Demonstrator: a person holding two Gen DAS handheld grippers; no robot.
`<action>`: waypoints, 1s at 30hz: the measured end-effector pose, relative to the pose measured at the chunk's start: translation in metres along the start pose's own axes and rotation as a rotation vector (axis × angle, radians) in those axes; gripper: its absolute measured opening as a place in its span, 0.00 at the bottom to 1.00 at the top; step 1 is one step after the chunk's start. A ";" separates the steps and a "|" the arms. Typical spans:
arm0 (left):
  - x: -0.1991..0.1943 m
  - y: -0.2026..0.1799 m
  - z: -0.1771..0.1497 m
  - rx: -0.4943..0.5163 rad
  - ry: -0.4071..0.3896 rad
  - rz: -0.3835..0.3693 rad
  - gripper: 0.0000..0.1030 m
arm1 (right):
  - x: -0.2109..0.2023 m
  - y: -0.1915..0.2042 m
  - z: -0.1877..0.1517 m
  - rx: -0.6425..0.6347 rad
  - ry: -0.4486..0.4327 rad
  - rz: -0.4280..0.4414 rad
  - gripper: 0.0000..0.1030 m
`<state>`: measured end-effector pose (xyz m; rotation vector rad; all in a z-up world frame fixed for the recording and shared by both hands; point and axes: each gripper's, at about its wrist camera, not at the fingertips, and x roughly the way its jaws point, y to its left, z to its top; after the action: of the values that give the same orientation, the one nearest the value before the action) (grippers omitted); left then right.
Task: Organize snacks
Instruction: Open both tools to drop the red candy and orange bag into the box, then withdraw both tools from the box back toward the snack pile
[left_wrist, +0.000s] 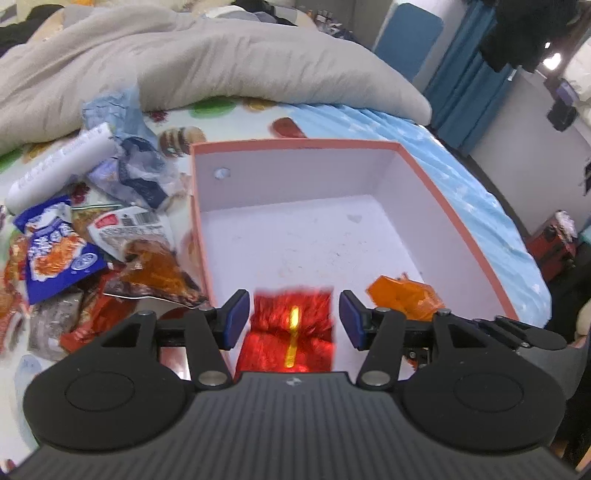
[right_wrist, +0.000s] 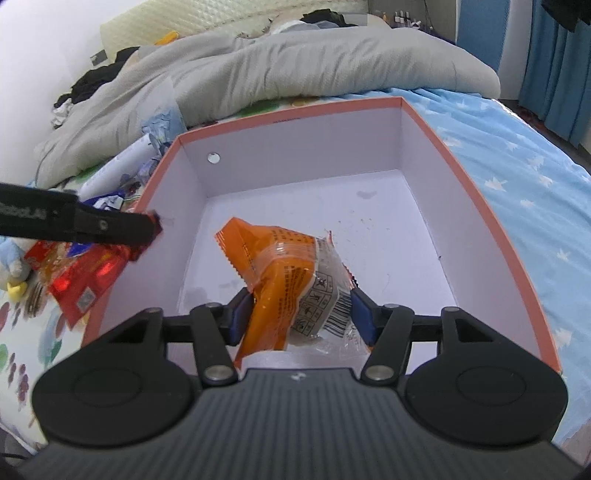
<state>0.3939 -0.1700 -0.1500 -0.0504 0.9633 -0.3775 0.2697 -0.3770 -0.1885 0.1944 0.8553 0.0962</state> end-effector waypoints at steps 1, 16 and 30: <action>-0.003 0.000 0.000 0.004 -0.006 0.000 0.65 | -0.001 0.000 0.001 0.004 -0.002 -0.002 0.66; -0.081 -0.014 -0.024 0.047 -0.112 0.034 0.67 | -0.056 0.022 -0.013 -0.015 -0.072 0.054 0.72; -0.196 -0.011 -0.067 -0.012 -0.243 0.060 0.67 | -0.142 0.056 -0.043 -0.059 -0.181 0.081 0.72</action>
<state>0.2363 -0.1063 -0.0307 -0.0768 0.7249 -0.3024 0.1438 -0.3394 -0.0990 0.1794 0.6631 0.1769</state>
